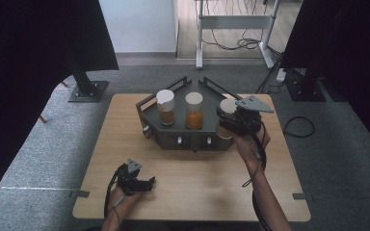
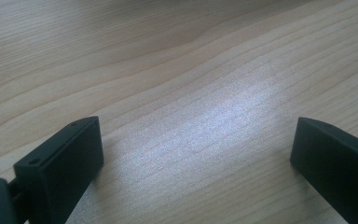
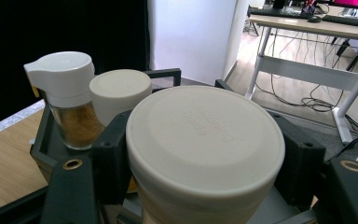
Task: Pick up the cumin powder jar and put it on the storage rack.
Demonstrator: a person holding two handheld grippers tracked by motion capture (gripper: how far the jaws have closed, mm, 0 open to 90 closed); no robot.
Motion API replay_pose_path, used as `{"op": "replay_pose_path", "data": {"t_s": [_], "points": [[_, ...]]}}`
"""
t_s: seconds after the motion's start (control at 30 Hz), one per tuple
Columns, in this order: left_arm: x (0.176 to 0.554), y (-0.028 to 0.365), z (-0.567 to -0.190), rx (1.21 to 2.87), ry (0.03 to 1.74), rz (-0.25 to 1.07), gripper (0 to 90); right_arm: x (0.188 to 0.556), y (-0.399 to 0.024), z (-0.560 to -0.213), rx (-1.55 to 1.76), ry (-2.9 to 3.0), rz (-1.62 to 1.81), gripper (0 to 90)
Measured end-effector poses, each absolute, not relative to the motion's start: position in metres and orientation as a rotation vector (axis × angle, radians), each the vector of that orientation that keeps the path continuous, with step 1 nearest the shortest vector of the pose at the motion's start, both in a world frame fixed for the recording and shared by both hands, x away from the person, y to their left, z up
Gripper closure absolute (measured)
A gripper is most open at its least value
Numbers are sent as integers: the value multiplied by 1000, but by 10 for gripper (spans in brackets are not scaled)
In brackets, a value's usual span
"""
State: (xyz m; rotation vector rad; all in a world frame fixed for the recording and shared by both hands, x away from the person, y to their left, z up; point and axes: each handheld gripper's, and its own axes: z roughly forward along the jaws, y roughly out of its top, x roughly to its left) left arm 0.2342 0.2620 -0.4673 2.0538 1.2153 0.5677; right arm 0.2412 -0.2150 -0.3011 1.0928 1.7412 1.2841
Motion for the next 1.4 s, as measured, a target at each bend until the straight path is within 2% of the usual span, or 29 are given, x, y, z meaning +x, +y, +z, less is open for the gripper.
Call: {"op": "replay_pose_path", "data": {"t_s": [1.4], "points": [[235, 263, -467, 2059, 1209, 567, 21, 300, -212, -311, 1111, 1724, 1260, 329]]}}
